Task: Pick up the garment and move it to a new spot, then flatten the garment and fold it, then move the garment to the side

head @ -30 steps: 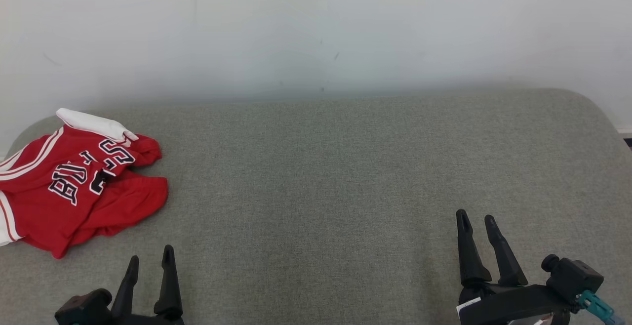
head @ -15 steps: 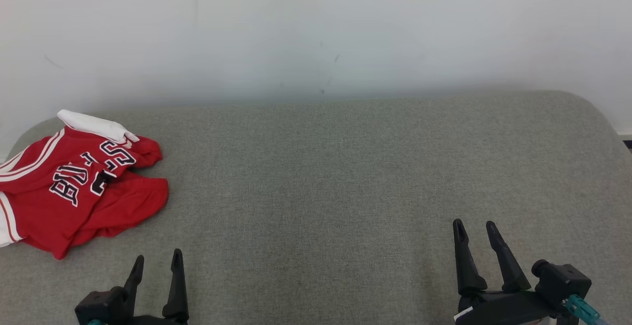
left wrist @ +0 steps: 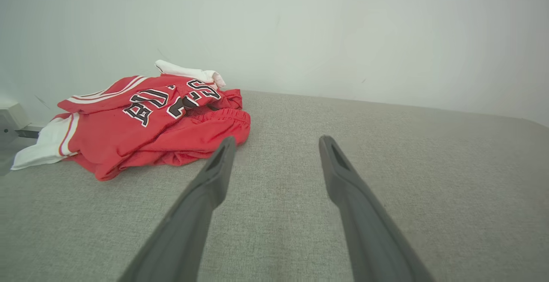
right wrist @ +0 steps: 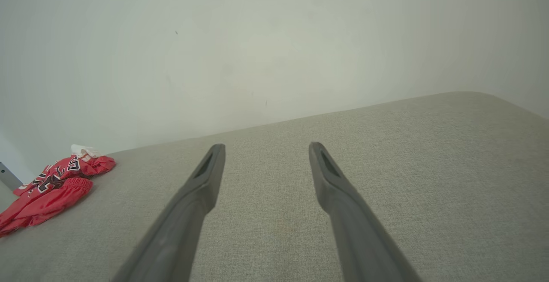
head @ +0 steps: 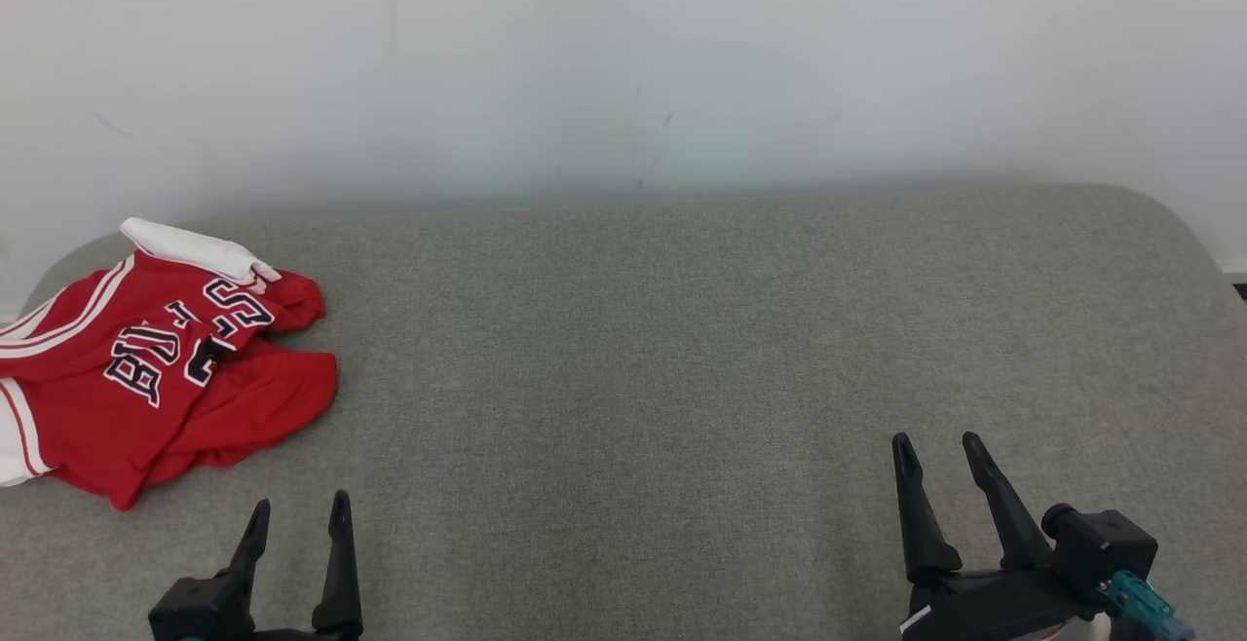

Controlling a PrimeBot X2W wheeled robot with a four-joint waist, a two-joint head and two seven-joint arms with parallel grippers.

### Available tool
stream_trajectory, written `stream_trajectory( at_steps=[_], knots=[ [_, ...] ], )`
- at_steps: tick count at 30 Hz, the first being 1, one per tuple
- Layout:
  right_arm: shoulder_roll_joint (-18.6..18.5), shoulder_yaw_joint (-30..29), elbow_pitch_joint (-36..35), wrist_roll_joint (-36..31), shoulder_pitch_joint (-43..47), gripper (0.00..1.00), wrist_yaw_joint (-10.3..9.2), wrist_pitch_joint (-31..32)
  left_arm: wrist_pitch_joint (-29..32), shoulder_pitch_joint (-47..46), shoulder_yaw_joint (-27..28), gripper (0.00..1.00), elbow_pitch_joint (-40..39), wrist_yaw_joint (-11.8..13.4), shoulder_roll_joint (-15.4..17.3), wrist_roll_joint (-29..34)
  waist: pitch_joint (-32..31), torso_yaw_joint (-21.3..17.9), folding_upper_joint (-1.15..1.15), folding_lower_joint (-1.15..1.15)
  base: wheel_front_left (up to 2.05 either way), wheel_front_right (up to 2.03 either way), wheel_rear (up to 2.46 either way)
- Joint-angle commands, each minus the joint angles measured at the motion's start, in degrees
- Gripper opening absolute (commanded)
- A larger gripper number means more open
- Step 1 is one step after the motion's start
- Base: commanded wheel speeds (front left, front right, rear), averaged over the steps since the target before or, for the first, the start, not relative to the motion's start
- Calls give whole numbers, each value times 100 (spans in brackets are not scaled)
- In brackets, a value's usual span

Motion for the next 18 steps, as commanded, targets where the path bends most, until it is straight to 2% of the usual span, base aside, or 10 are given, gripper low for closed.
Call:
stream_trajectory(
  at_steps=[1,18],
  knots=[
    [-10,-12,-83,-126,34,100,39,23,16,39,2,100,-75,32,33,126,-1,4,0,0,0,0,0],
    [-10,-369,-327,-679,158,100,33,298,179,219,-18,100,-339,140,126,594,10,-16,0,0,0,0,0]
  ],
)
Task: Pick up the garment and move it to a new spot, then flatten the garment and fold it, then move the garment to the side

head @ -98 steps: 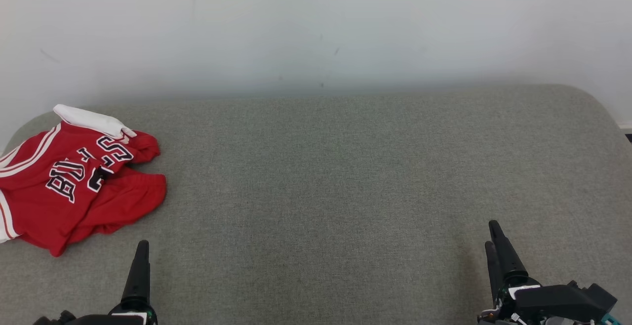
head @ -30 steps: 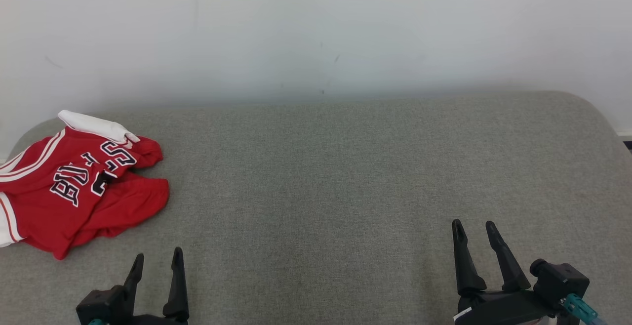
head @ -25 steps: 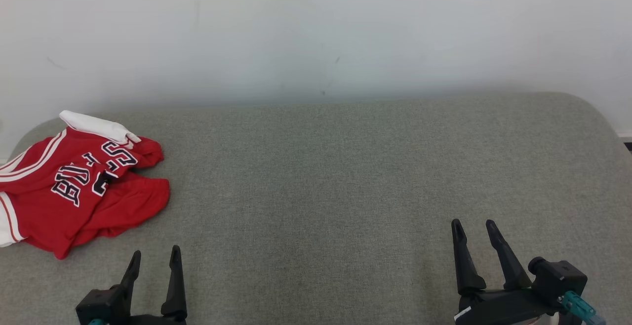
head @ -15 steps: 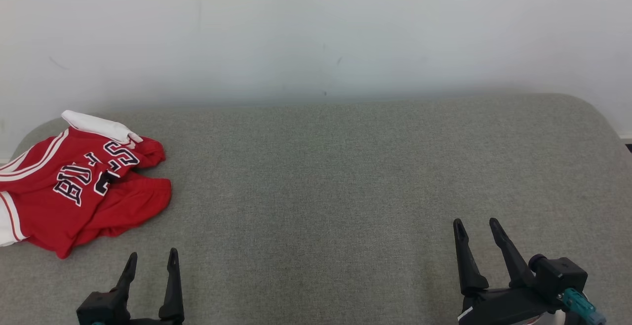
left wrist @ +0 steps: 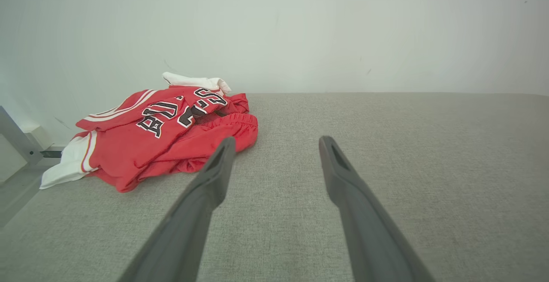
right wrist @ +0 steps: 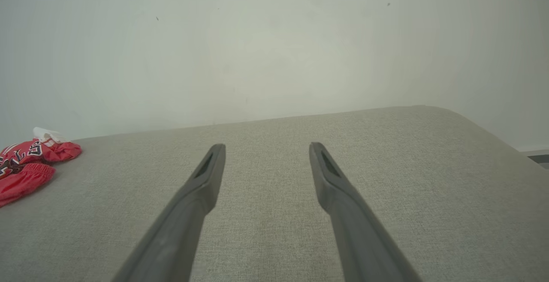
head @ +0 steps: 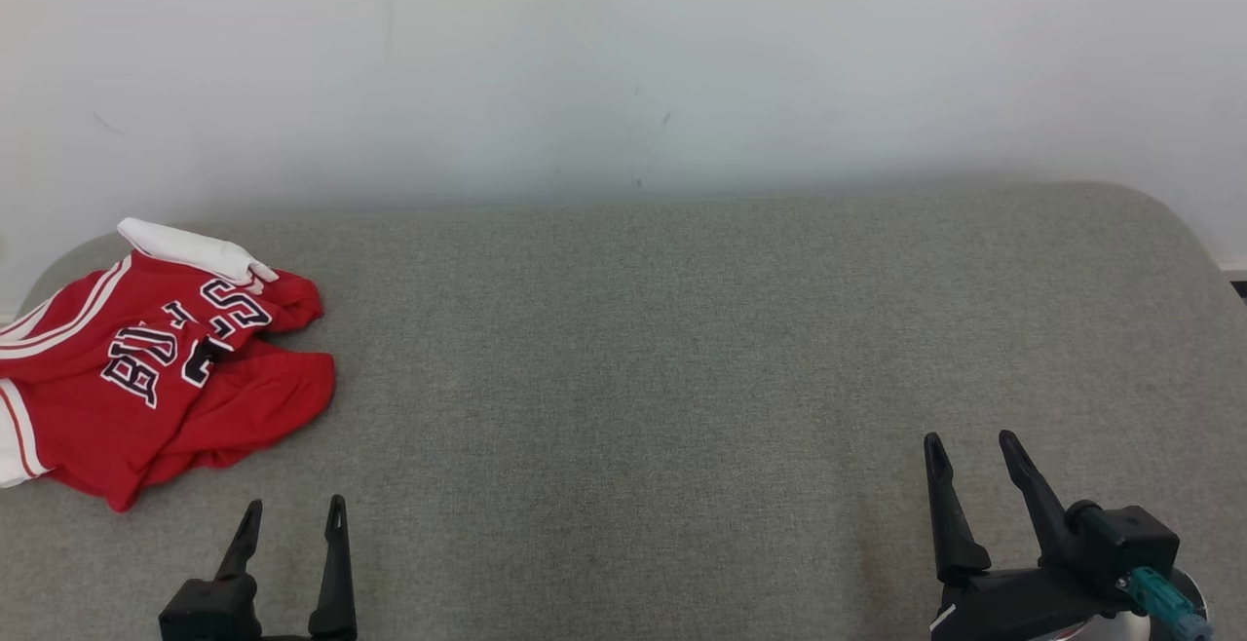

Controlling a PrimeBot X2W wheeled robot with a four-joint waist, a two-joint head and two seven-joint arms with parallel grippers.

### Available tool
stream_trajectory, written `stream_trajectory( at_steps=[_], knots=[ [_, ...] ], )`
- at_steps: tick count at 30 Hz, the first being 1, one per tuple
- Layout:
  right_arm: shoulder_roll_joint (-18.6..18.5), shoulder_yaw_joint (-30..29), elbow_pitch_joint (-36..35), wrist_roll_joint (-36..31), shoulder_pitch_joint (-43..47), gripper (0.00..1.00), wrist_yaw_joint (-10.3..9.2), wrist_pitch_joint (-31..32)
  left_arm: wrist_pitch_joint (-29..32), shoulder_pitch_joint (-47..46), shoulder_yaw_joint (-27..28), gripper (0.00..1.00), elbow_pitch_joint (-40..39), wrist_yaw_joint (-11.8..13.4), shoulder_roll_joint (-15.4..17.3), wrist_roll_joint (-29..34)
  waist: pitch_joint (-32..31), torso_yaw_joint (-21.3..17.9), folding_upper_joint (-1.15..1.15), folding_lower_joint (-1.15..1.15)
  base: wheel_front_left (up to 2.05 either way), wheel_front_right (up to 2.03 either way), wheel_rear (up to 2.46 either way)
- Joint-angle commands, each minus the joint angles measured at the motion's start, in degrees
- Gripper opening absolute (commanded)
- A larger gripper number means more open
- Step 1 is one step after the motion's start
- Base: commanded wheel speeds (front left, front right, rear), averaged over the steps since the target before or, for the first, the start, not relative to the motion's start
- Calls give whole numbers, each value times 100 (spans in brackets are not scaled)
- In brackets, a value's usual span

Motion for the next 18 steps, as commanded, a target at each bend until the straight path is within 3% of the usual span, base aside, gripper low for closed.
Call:
stream_trajectory(
  at_steps=[1,18],
  knots=[
    [-6,-26,-43,-126,48,100,18,9,3,77,-5,100,-58,20,39,149,-2,-3,0,0,0,0,0],
    [-6,-85,-65,-295,107,100,21,65,125,166,-26,100,-130,74,91,241,-19,-3,0,0,0,0,0]
  ],
)
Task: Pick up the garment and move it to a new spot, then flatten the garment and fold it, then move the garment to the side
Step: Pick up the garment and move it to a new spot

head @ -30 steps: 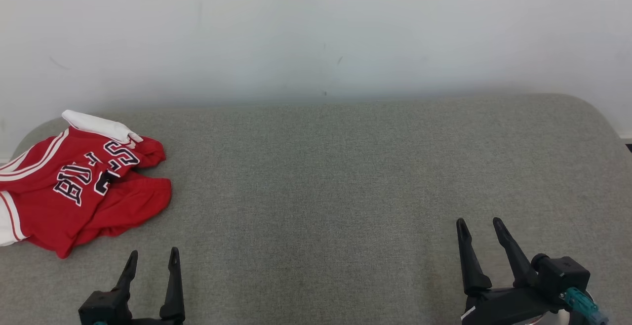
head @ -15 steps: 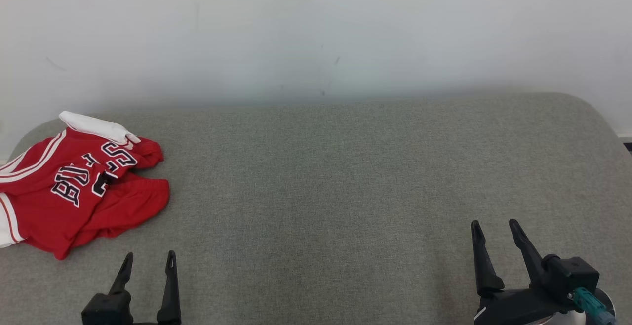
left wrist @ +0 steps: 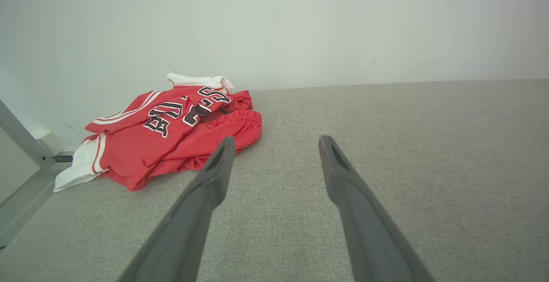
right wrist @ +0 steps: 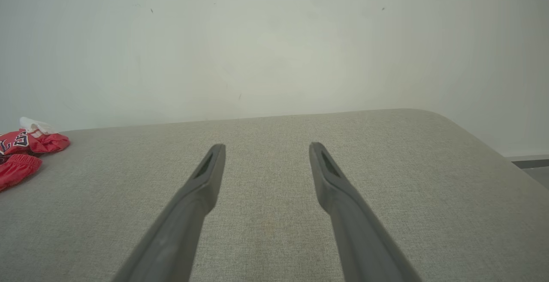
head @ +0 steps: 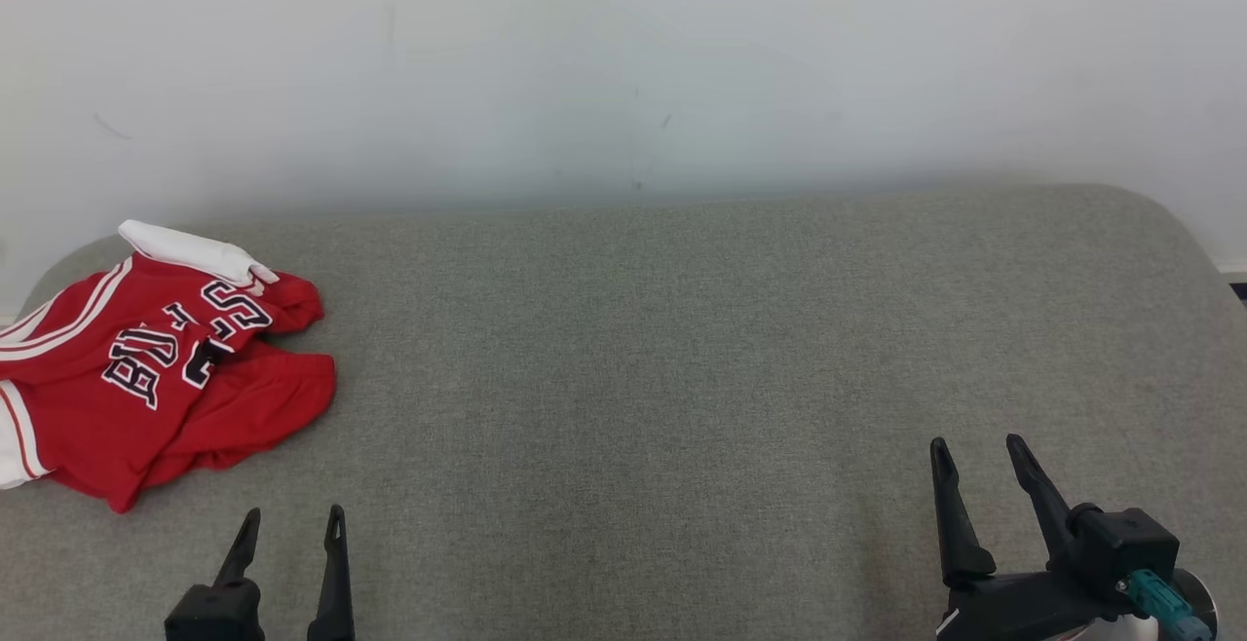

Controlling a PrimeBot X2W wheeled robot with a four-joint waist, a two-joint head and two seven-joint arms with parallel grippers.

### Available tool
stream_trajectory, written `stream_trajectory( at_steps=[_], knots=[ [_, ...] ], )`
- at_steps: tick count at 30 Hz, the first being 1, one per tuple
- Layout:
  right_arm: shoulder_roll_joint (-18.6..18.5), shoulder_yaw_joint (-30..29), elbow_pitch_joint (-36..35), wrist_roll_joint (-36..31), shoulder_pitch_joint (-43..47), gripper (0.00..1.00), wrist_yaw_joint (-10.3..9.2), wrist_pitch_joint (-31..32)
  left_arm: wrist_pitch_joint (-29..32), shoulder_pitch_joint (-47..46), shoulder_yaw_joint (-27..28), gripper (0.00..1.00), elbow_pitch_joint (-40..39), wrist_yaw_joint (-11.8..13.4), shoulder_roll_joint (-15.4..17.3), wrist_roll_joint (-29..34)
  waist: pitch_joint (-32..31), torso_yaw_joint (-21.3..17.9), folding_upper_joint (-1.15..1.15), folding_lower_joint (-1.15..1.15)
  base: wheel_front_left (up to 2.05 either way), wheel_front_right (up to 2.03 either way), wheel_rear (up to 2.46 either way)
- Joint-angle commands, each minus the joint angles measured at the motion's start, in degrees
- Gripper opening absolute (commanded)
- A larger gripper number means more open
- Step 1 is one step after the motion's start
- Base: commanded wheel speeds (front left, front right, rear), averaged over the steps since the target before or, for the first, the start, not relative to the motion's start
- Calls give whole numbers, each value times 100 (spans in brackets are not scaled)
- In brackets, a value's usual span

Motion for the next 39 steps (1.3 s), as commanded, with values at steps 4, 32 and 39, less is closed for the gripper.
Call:
stream_trajectory(
  at_steps=[4,32,39],
  knots=[
    [-4,-4,-29,19,57,100,21,25,69,57,1,100,-50,-4,29,-71,7,-3,0,0,0,0,0],
    [-4,-12,77,138,13,100,21,75,246,-43,-69,100,-105,147,172,-153,30,-6,0,0,0,0,0],
    [-4,5,107,160,-1,100,21,88,256,-66,-87,100,-118,168,188,-201,13,-9,0,0,0,0,0]
  ],
)
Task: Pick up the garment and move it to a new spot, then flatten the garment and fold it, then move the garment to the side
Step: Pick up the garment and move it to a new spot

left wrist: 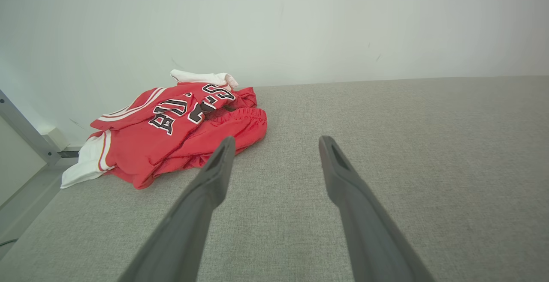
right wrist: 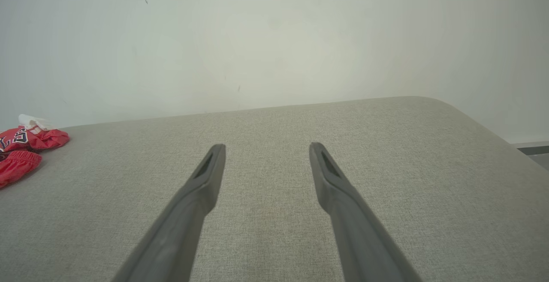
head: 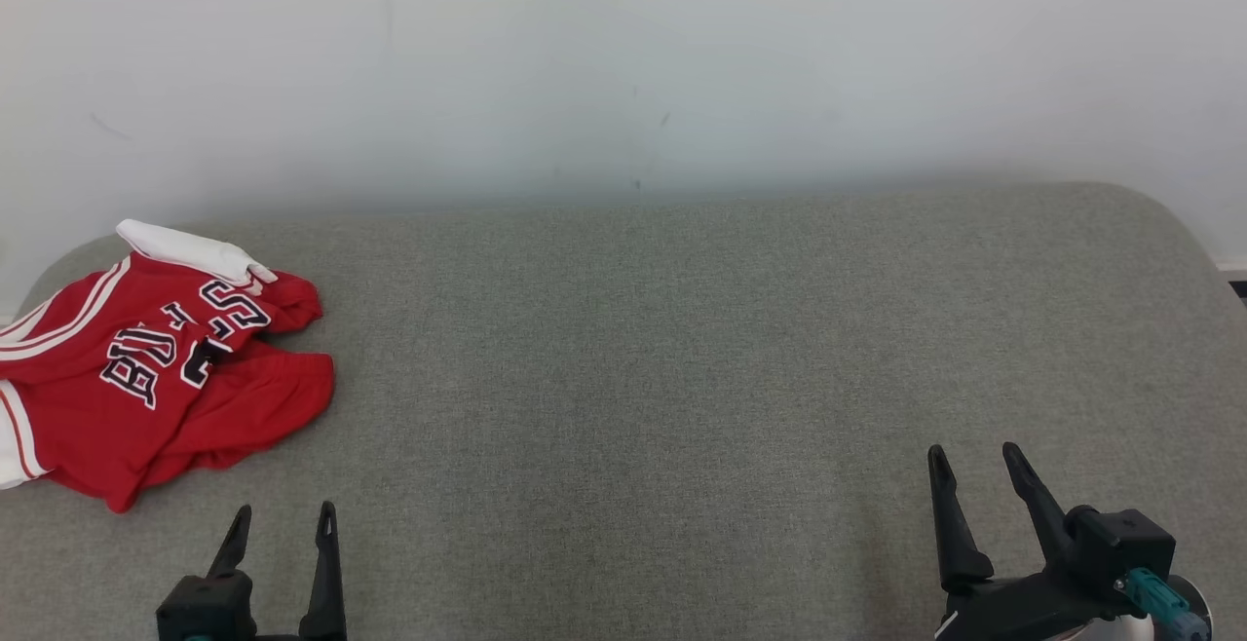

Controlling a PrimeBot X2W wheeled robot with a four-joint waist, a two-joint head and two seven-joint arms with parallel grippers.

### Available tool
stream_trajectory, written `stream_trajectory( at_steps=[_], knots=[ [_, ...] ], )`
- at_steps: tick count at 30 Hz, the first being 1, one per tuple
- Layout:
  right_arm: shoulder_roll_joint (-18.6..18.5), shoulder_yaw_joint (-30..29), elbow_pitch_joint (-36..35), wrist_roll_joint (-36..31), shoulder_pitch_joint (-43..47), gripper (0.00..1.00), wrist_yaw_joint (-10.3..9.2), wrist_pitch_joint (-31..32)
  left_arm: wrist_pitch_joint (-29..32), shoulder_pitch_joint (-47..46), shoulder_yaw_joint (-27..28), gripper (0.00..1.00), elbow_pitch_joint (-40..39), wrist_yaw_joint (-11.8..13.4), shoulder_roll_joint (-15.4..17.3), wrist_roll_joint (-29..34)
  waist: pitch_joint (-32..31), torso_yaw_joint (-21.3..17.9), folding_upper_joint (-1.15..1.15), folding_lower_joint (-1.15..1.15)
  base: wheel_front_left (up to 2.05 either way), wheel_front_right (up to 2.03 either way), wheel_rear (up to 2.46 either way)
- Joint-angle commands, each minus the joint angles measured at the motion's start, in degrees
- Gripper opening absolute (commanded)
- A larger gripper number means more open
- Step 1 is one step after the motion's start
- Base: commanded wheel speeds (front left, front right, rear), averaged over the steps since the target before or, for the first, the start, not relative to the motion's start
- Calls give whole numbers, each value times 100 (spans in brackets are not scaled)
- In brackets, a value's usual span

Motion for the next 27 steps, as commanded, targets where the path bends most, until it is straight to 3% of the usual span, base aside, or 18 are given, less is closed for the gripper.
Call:
stream_trajectory(
  at_steps=[1,16,27],
  knots=[
    [-3,12,13,36,-1,100,21,-8,8,-35,-2,100,-6,20,28,-66,-2,-1,0,0,0,0,0],
    [-3,15,32,39,20,100,21,-11,-11,-42,-29,100,30,76,80,-129,-37,76,0,0,0,0,0],
    [-2,-3,77,104,104,100,21,-53,84,57,-45,100,-139,174,125,-125,-30,570,0,0,0,0,0]
  ],
)
